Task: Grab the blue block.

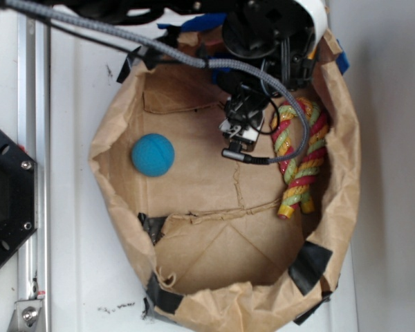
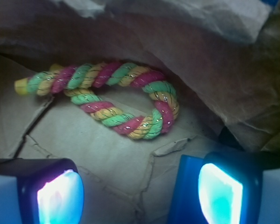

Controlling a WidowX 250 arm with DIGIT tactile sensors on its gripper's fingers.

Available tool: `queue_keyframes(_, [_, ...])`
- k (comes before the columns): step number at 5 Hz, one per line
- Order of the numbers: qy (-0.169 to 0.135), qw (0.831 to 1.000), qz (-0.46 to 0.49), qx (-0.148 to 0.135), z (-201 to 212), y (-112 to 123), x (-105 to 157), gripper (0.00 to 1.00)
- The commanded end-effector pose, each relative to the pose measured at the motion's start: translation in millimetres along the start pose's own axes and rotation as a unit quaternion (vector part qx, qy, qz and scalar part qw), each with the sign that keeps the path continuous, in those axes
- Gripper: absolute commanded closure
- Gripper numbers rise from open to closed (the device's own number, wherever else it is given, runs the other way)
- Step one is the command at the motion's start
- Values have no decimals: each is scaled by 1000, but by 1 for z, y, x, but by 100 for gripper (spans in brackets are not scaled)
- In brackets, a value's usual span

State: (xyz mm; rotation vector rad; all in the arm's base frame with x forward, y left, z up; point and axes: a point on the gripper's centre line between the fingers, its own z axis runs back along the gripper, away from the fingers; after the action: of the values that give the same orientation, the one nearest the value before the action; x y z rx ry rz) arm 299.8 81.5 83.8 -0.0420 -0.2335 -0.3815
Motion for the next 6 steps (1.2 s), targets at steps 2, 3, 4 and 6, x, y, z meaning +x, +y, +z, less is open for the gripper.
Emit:
queue_keyframes(2, [-14, 999, 49, 5, 16, 11, -5, 0])
queue_keyframes(3, [-13, 997, 74, -3, 18, 8, -7, 0])
queue_keyframes(4, [-10, 996, 84, -5, 13, 9, -10, 0])
queue_keyframes(6, [-7, 996, 83, 15, -2, 16, -13, 0])
